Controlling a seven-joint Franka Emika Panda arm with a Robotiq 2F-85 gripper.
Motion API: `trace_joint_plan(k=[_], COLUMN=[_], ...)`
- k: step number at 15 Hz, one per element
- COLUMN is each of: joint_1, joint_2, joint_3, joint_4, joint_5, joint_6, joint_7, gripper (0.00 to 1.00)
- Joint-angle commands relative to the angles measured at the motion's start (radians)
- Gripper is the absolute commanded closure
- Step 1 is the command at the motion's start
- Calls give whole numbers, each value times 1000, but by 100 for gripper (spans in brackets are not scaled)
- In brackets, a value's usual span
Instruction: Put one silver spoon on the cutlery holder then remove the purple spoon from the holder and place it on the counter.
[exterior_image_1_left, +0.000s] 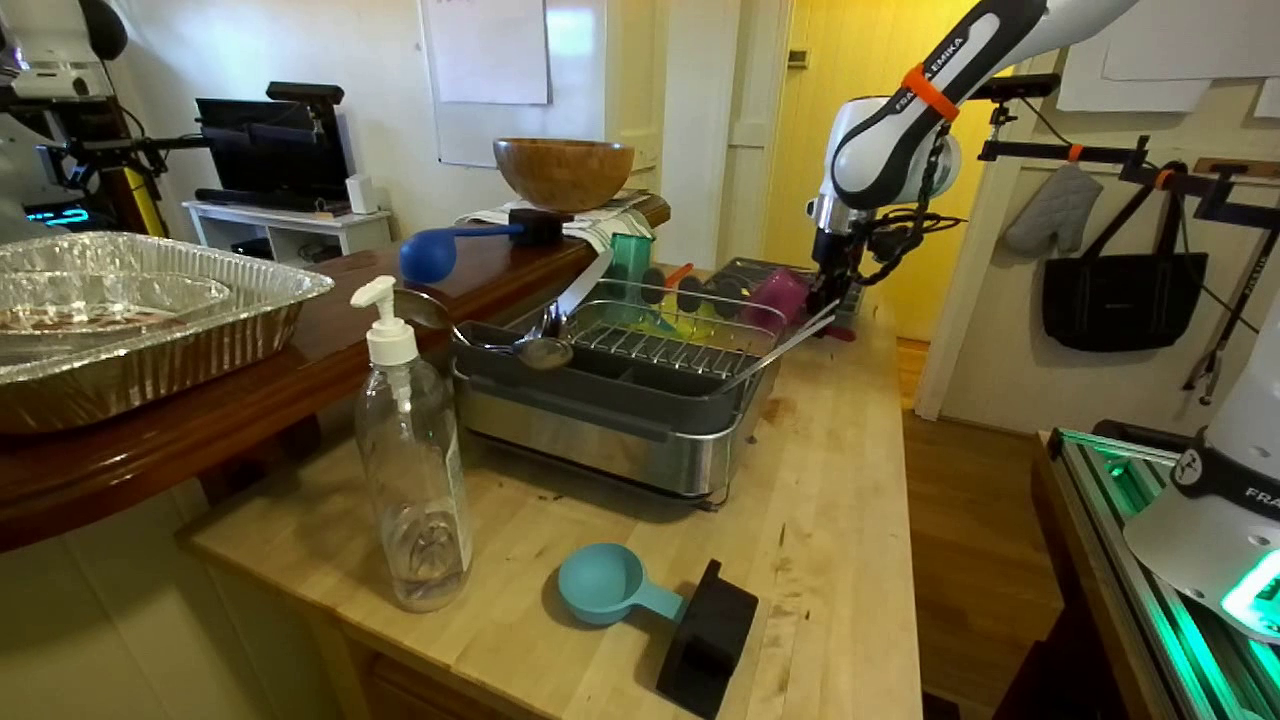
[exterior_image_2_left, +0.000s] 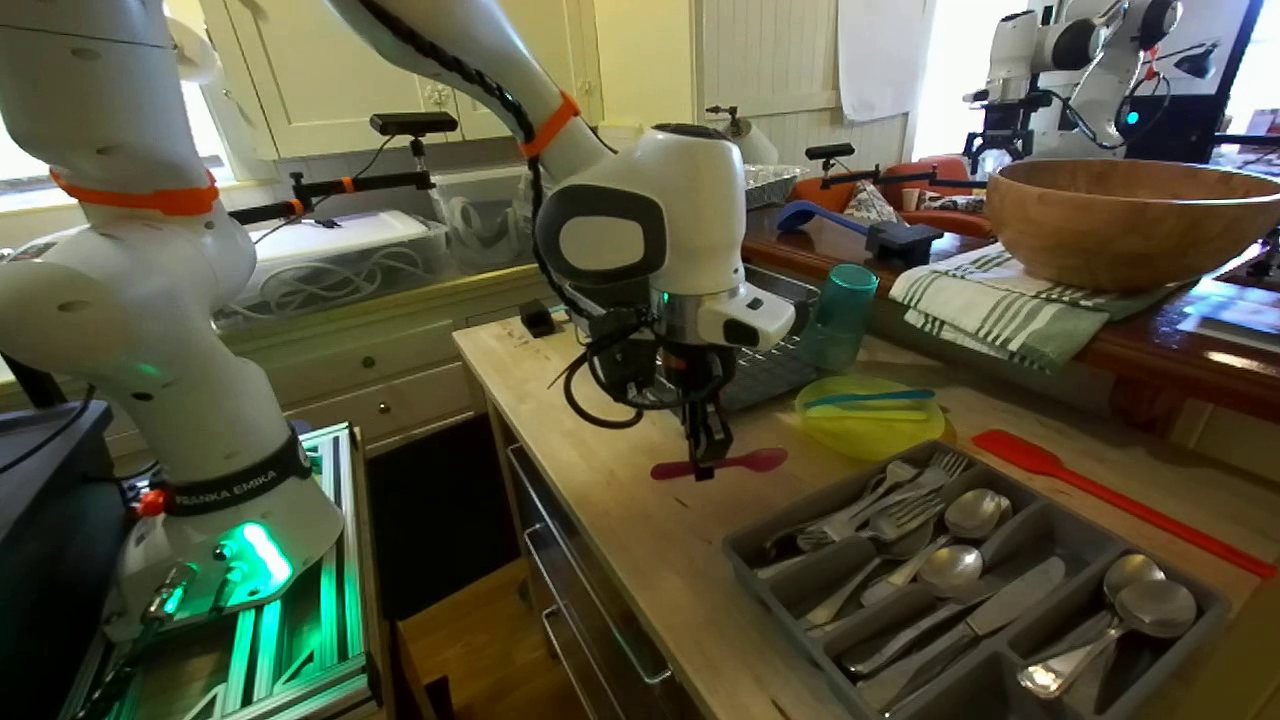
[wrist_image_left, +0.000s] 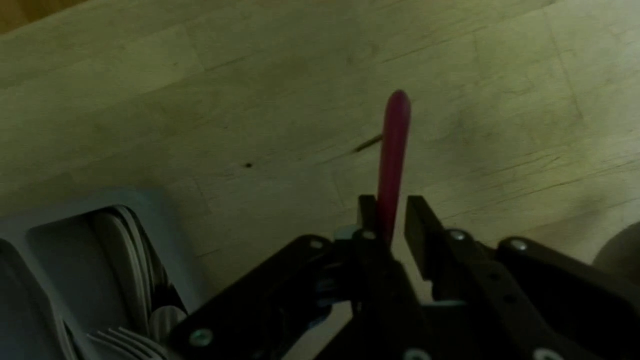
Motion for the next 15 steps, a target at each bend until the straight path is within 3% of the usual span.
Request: trace_joint_plan(k=[1,5,8,15], joint_1=[-17,-30,-31,-12], joint_2=[33,35,31,36], joint_3=[-1,5,7,-12], joint_4=[13,21,47,72], joint_5=[27,41,70,16], joint_6=[36,28,-59,-104], joint_7=[-24,-33,-23,60], gripper=[48,19,0,0])
